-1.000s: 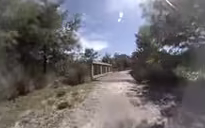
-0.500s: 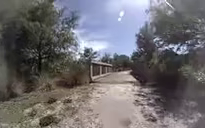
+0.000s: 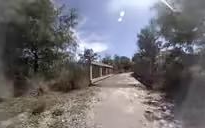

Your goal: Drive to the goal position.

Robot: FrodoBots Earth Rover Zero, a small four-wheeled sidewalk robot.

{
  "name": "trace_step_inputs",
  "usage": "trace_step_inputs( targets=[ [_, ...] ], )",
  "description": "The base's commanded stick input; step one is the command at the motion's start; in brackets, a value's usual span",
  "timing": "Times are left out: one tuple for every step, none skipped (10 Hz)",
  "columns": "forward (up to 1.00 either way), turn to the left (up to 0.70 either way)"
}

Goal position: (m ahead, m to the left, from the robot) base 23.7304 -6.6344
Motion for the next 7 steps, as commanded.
trace_step_inputs(
  targets=[
    [0.85,0.00],
    [0.85,0.00],
    [0.85,0.00],
    [0.85,0.00],
    [0.85,0.00],
    [0.85,0.00],
    [0.85,0.00]
  ],
)
